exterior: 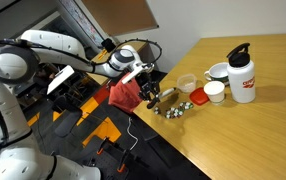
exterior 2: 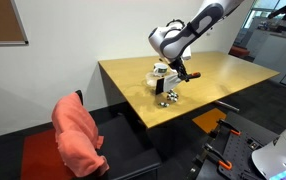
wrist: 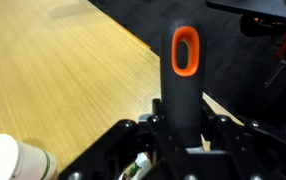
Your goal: Sweep the candy to the right
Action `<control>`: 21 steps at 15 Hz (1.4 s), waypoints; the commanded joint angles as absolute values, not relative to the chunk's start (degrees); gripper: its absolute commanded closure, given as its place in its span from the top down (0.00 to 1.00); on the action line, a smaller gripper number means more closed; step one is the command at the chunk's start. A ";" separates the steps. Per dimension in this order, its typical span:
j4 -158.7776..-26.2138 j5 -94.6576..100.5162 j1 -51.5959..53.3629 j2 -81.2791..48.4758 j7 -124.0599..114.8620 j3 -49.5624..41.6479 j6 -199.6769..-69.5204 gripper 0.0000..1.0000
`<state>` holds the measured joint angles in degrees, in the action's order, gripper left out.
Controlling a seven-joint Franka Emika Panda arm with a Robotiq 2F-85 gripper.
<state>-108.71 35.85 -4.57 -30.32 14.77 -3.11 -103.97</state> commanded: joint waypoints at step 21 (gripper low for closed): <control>-131.46 53.58 0.45 -16.78 26.78 3.63 -119.50 0.12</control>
